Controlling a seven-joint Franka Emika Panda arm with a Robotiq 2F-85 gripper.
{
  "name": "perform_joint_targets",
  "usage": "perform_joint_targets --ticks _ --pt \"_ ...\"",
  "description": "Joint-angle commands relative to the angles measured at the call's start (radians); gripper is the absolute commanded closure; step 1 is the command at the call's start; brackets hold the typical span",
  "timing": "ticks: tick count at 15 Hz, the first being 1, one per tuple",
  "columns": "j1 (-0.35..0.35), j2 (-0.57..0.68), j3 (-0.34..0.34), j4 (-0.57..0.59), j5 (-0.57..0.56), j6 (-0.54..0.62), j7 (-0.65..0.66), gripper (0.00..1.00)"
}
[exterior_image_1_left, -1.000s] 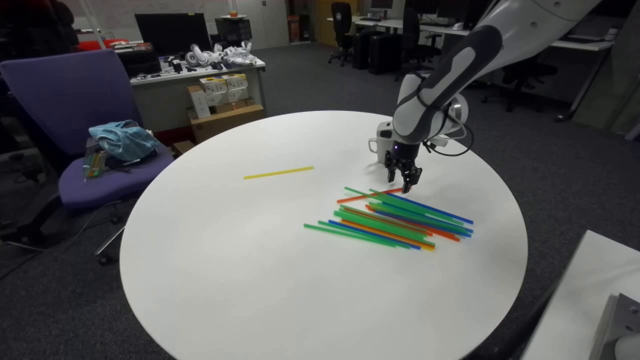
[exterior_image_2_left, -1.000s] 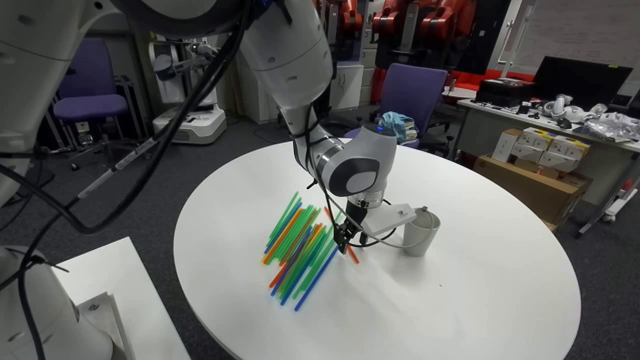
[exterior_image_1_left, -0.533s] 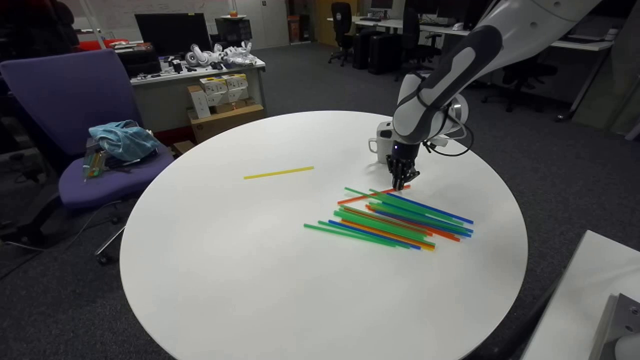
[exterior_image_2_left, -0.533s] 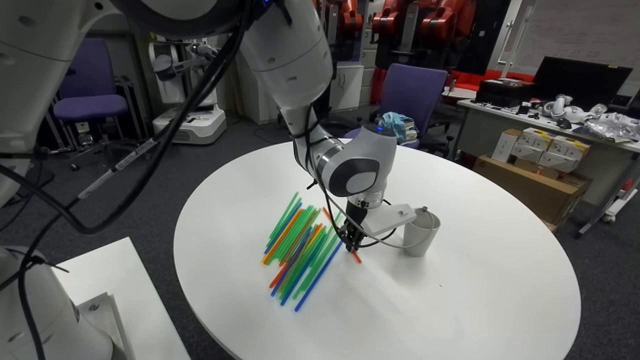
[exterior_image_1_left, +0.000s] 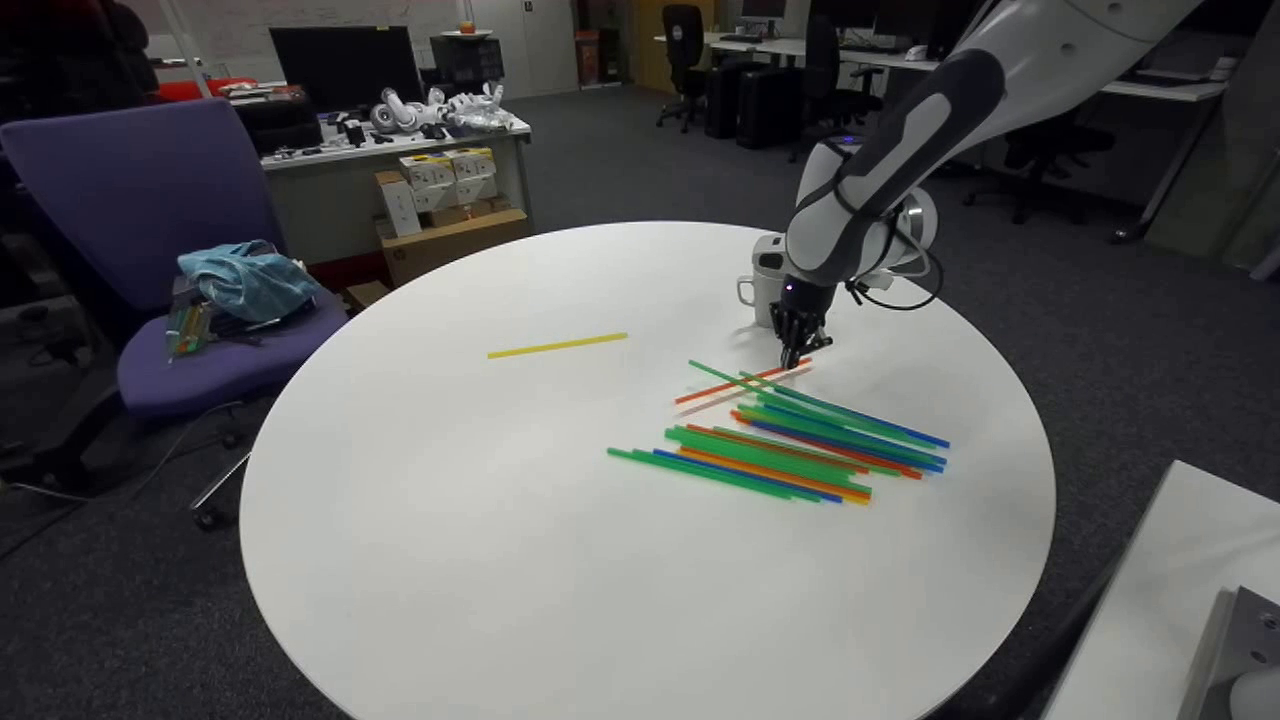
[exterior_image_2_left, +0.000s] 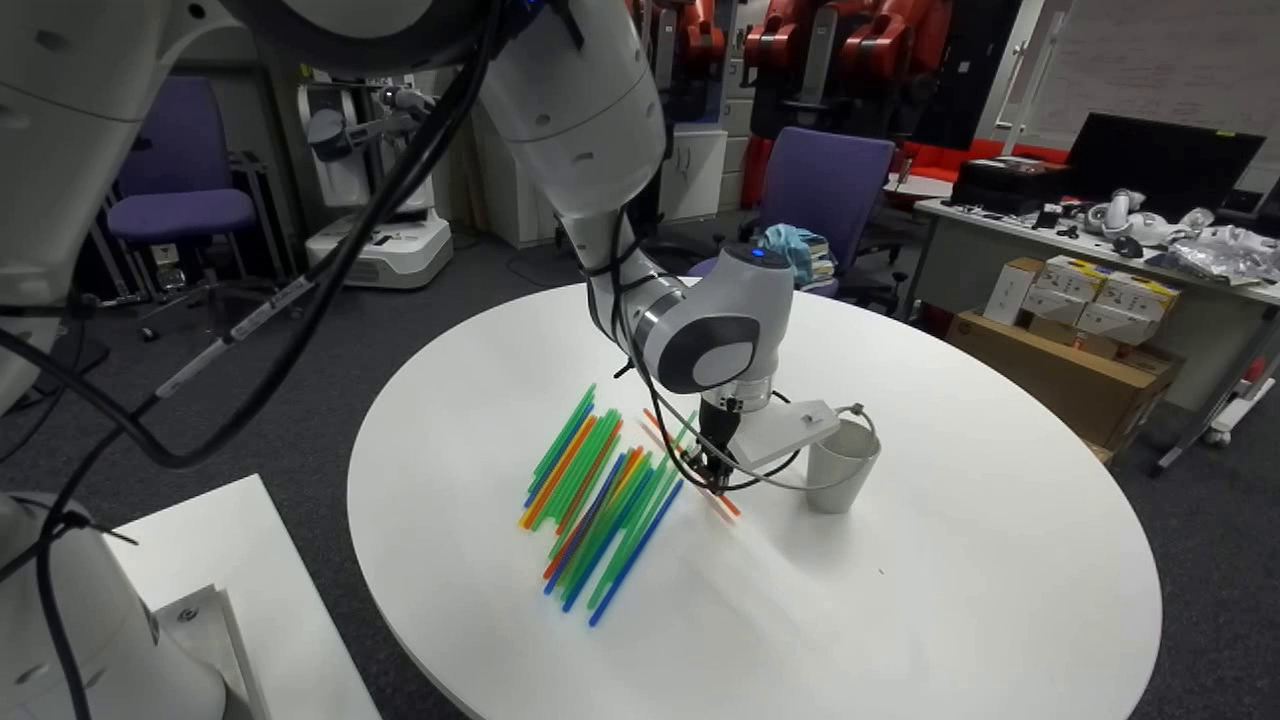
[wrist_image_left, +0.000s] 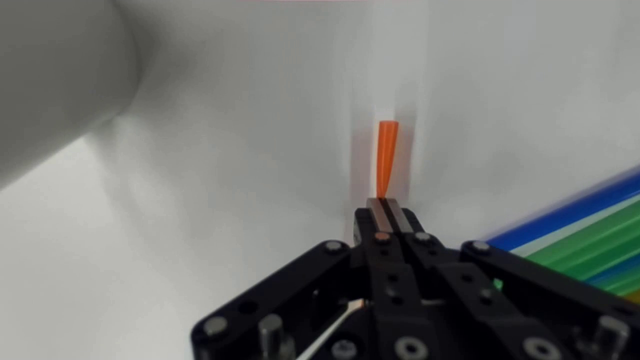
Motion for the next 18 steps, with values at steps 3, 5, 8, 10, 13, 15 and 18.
perform_joint_targets --ticks 3,5,8,10,13,15,18 --pt "0.05 -0.047 -0.085 -0.047 -0.031 0.099 0.079 1.0" --pt "0.089 -0.061 -0.142 -0.062 -0.075 0.108 0.118 1.0" --pt "0.17 -0.075 -0.247 -0.085 -0.178 0.174 0.219 1.0" --pt "0.235 -0.078 -0.328 -0.102 -0.253 0.244 0.323 1.0" --pt "0.307 -0.093 -0.404 -0.144 -0.297 0.305 0.508 1.0" --pt "0.291 -0.119 -0.364 -0.185 -0.257 0.26 0.613 1.0" --pt "0.287 -0.157 -0.315 -0.251 -0.246 0.15 0.747 1.0"
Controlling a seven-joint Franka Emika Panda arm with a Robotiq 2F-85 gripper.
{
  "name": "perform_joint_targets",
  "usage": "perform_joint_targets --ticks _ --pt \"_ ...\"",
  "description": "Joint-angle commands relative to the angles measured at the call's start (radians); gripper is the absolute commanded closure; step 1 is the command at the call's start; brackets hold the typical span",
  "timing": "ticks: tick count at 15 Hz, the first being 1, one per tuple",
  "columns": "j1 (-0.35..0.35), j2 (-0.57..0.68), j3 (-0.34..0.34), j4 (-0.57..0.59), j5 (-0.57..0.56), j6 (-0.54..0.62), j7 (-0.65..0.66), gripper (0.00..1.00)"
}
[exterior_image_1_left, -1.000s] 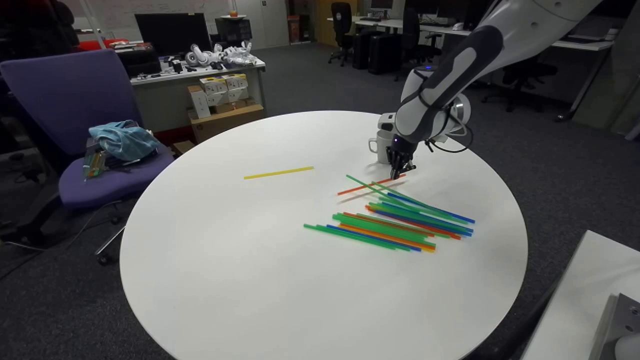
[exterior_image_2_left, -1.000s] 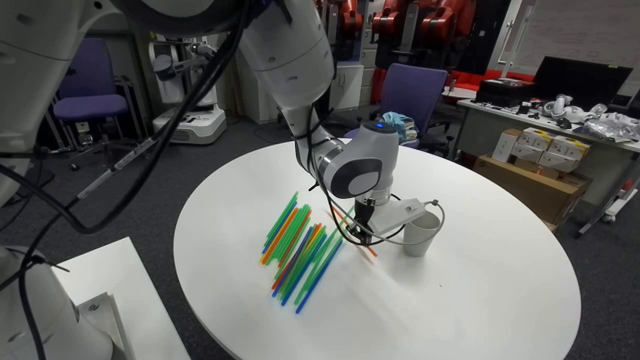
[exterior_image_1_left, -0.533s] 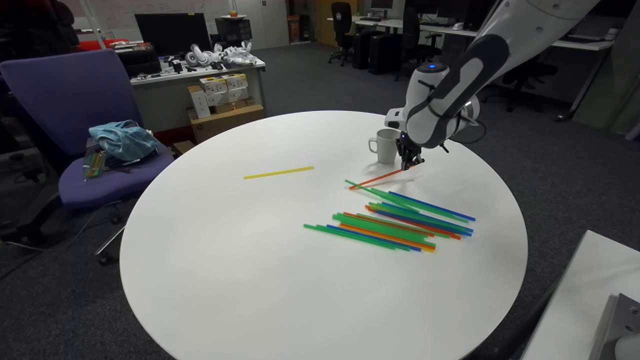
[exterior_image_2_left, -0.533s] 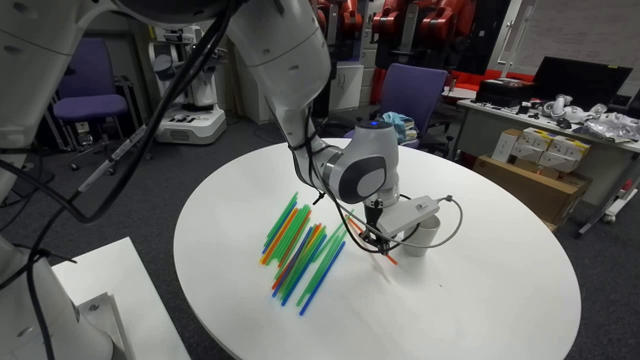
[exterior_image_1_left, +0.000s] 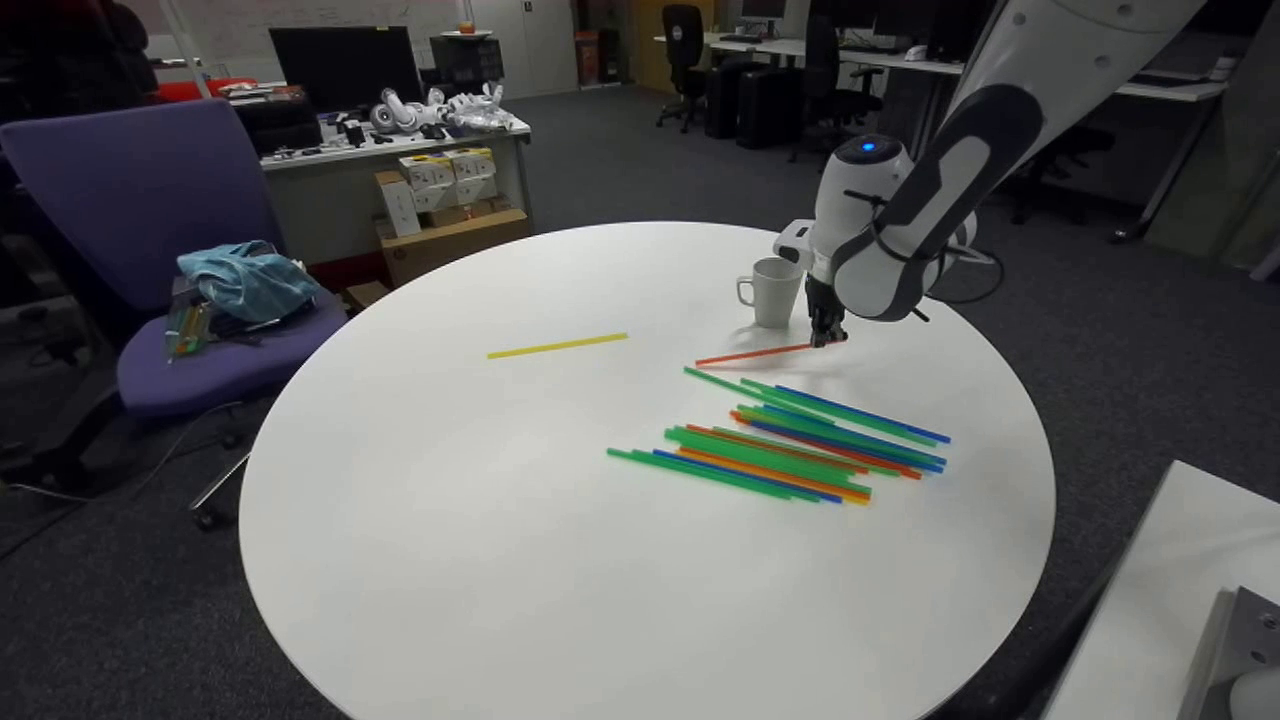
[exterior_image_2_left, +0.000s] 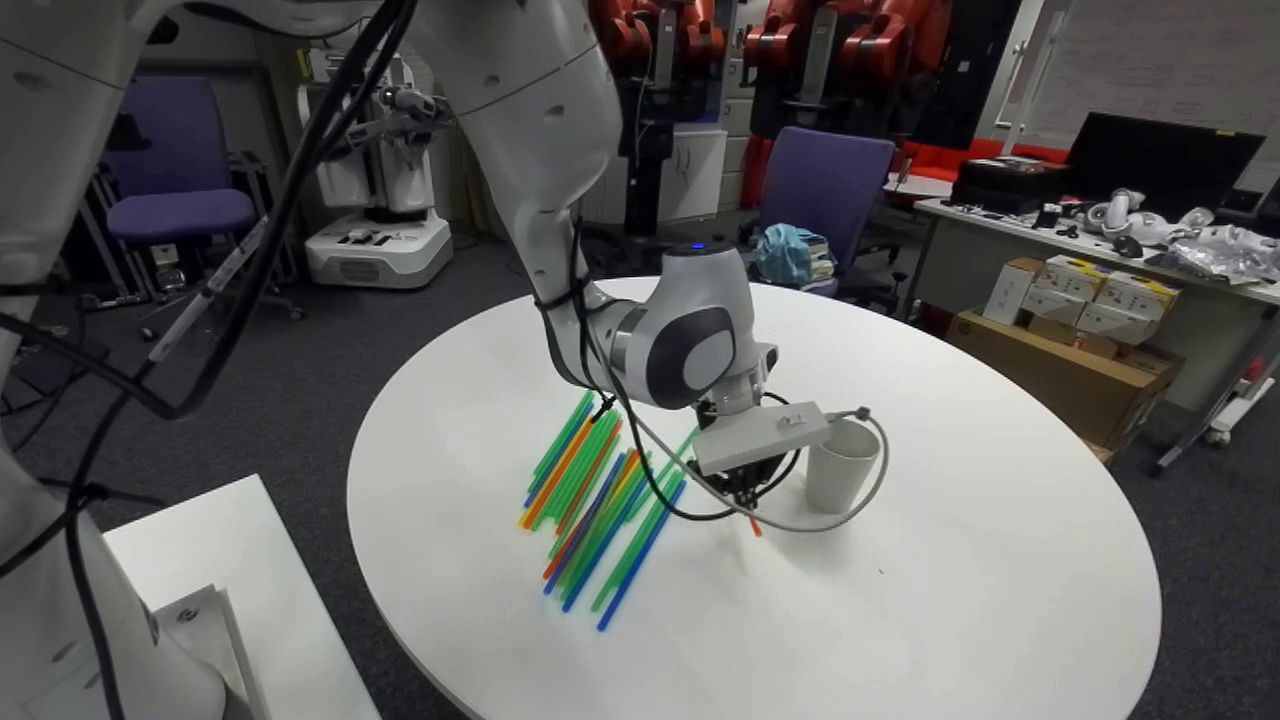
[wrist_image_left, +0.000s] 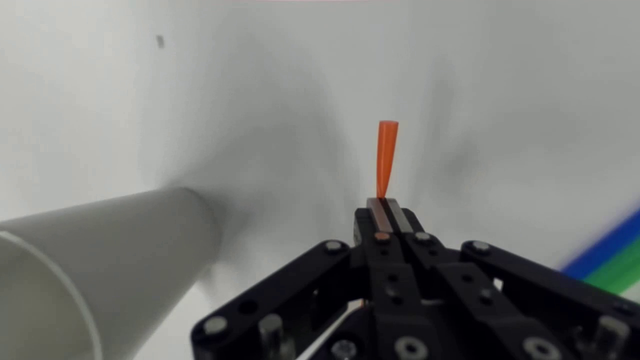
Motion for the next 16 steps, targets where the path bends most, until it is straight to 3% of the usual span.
perform_joint_targets --ticks 1,8,16 --pt "0.002 -0.099 0.04 -0.115 0.01 -0.114 0.165 1.0" --pt "-0.04 -0.164 0.151 -0.164 0.107 -0.325 0.467 1.0" --pt "-0.102 -0.17 0.237 -0.153 0.422 -0.456 0.6 1.0"
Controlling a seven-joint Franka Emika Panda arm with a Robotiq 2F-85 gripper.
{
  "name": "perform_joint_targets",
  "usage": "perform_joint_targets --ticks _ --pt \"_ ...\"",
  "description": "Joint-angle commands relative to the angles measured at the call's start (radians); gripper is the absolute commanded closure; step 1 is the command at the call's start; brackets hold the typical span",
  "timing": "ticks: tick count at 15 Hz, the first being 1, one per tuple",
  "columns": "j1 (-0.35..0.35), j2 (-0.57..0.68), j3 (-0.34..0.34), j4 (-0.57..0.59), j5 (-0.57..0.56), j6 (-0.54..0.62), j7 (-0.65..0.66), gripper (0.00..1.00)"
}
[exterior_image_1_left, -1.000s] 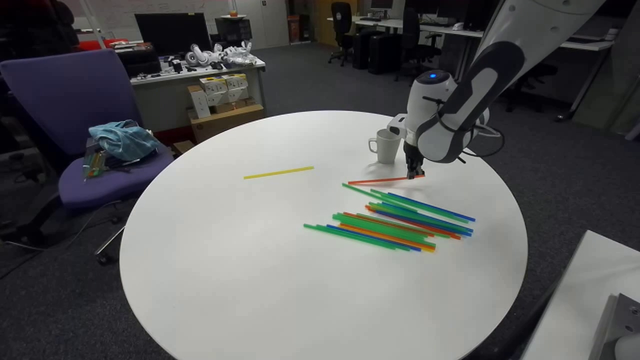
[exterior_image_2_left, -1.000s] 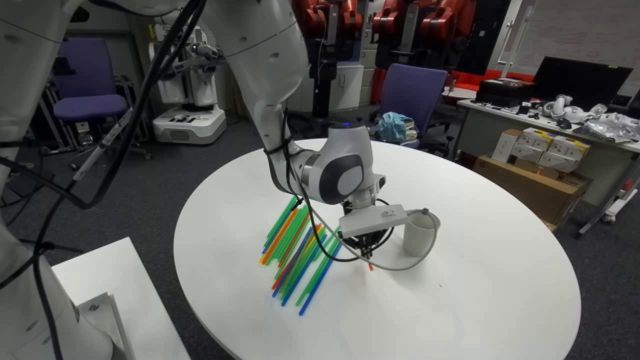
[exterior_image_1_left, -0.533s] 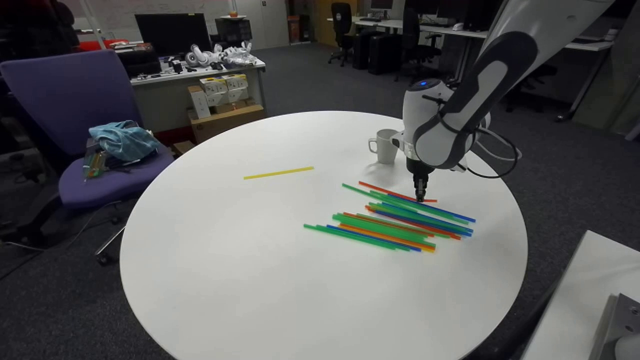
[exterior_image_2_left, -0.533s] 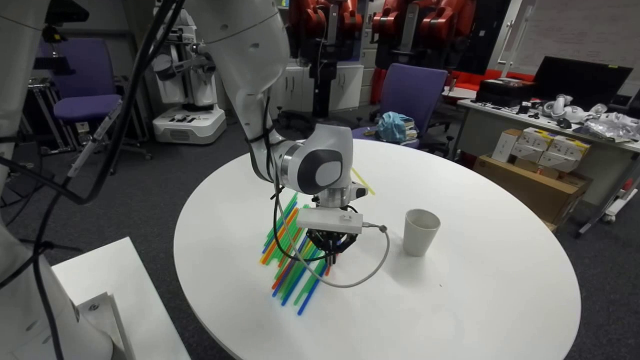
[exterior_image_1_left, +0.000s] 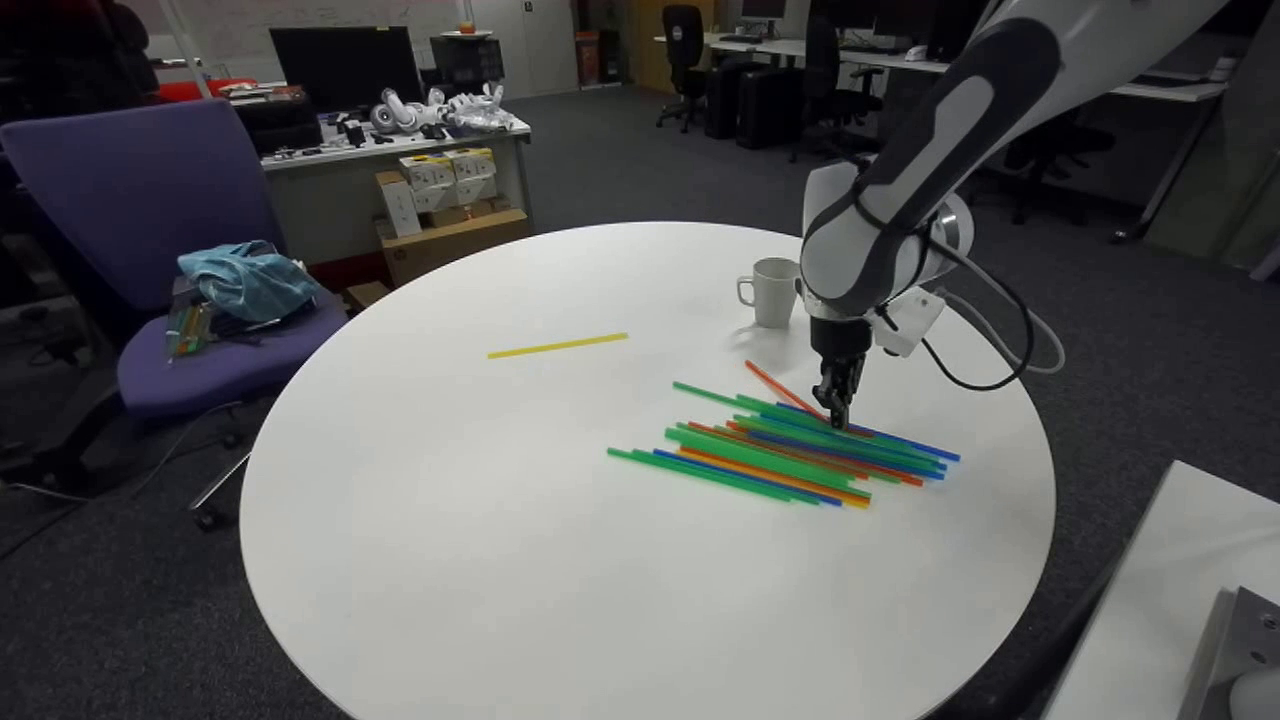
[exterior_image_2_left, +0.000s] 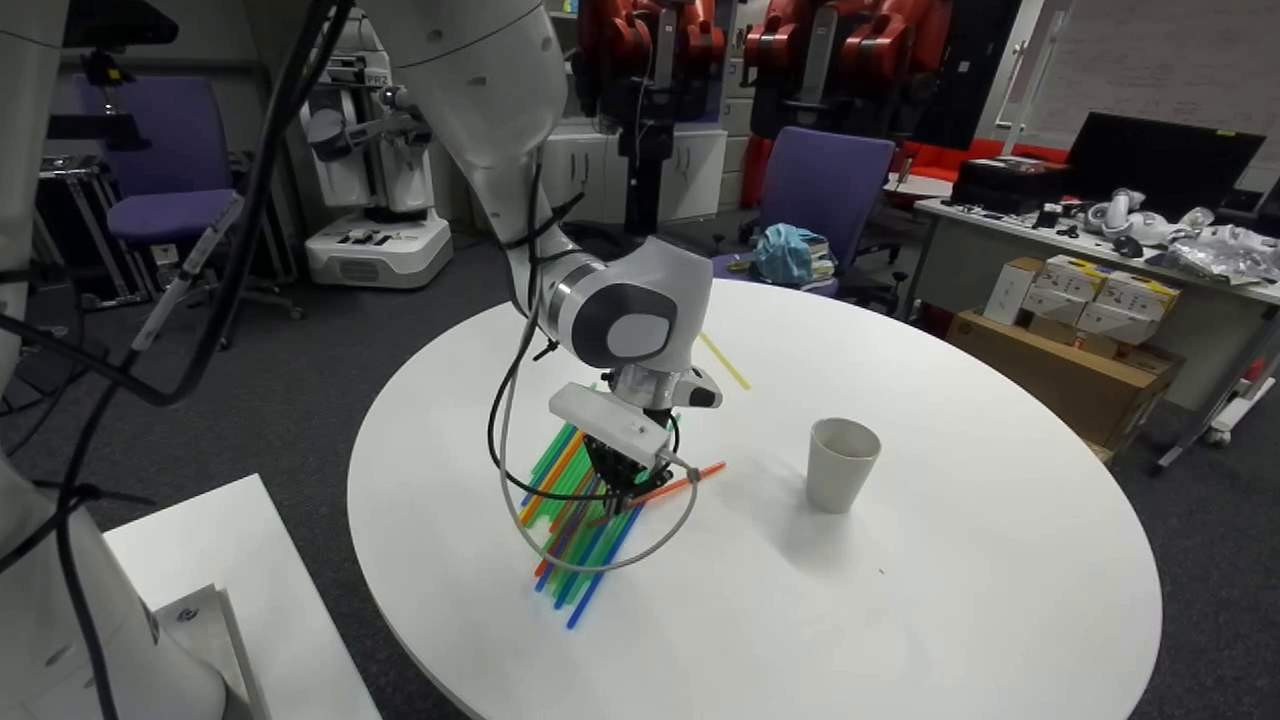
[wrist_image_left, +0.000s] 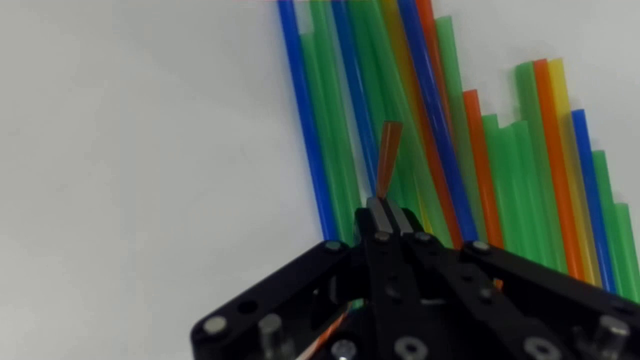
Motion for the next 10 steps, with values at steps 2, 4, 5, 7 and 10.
perform_joint_targets --ticks 2,4,5,7,10 --pt "-0.068 -0.041 0.051 -0.03 0.184 -0.029 0.05 1.0" --pt "-0.095 -0.043 0.068 -0.032 0.282 -0.007 0.045 1.0" --pt "-0.111 -0.047 0.079 -0.033 0.325 0.006 0.019 1.0" --pt "-0.145 -0.061 0.104 -0.032 0.383 0.049 -0.066 1.0" --pt "-0.203 -0.114 0.136 -0.014 0.363 -0.032 -0.271 1.0"
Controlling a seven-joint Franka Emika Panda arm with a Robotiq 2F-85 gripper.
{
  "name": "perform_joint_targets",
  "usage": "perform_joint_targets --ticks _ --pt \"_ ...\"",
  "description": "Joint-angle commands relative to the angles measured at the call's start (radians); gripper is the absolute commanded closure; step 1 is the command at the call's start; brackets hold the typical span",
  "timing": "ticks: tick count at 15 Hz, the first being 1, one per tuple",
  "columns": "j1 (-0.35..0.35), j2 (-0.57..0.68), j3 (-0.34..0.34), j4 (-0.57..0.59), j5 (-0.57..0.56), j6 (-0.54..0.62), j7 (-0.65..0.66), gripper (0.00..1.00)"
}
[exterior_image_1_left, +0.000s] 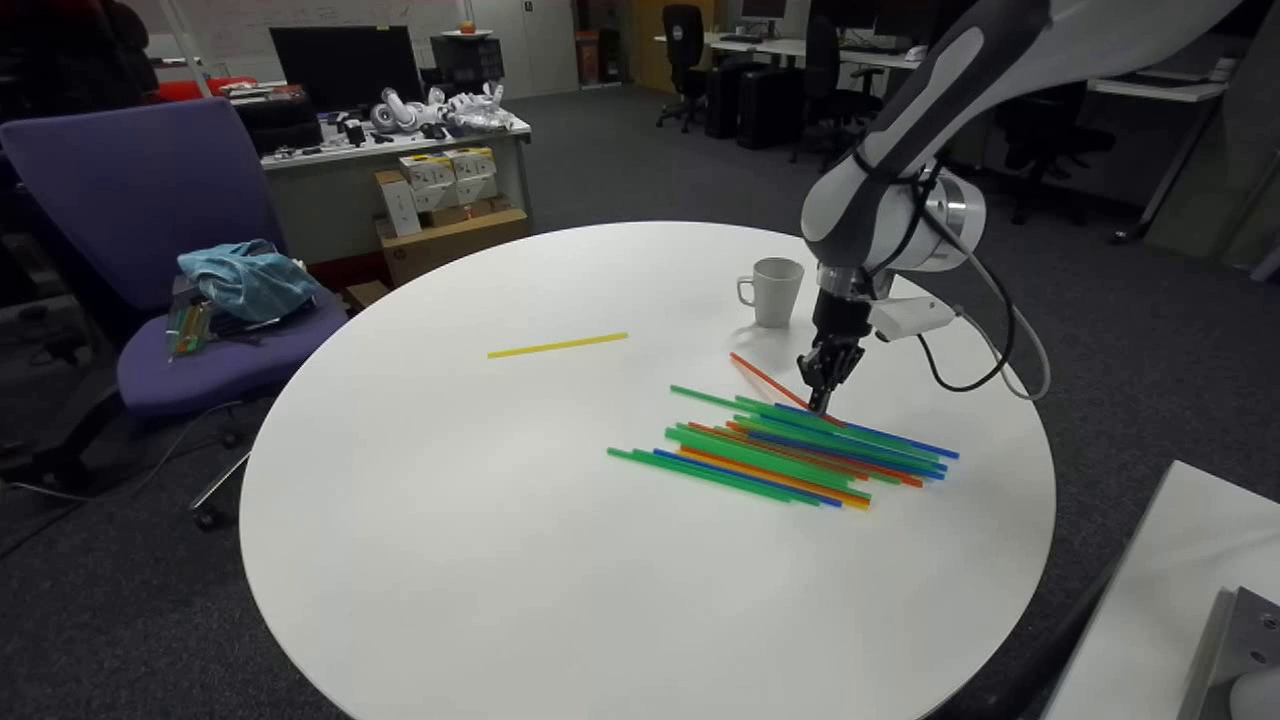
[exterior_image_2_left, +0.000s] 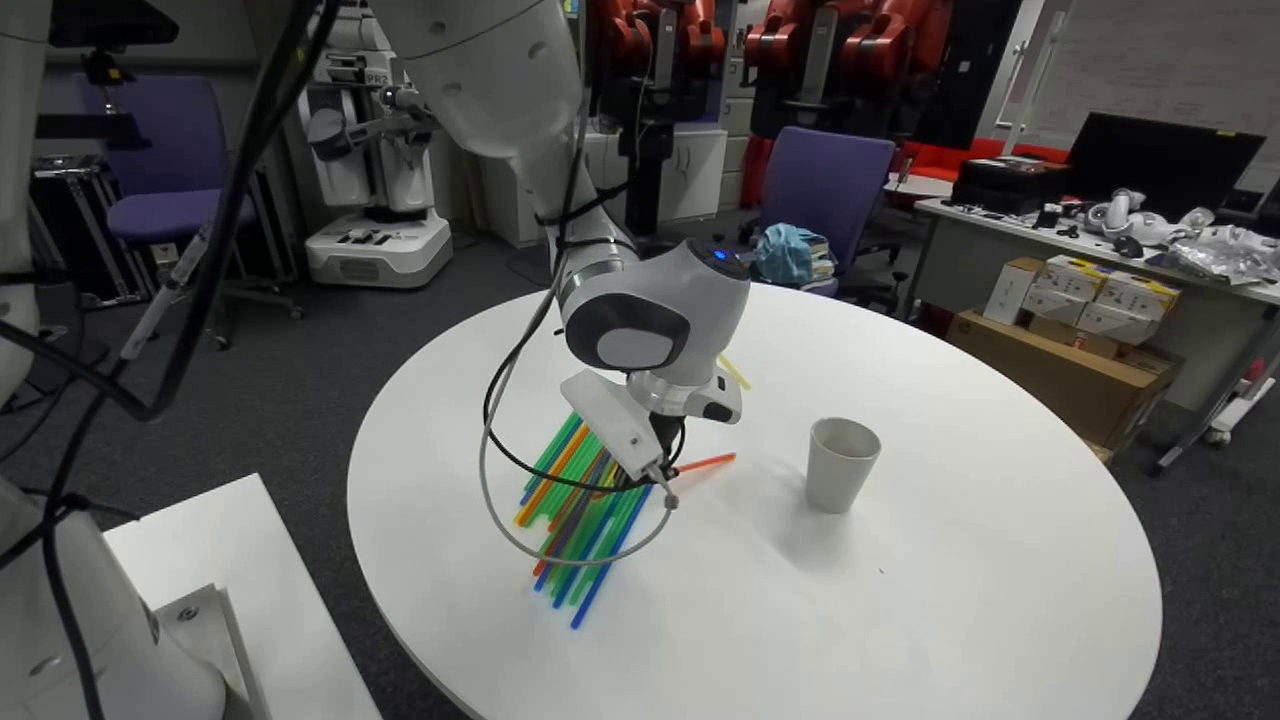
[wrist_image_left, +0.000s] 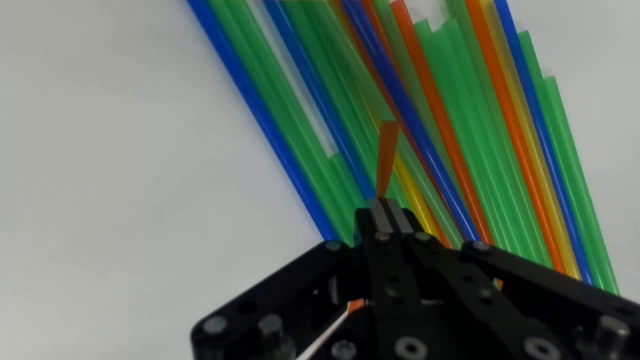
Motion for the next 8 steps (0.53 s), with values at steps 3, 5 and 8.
perform_joint_targets --ticks 3,5,8 --pt "-0.1 -0.131 0.039 0.035 0.033 -0.241 -0.333 1.0" --pt "-0.098 -0.131 0.015 0.077 0.038 -0.337 -0.447 1.0" --pt "-0.085 -0.106 -0.029 0.117 0.002 -0.454 -0.601 1.0"
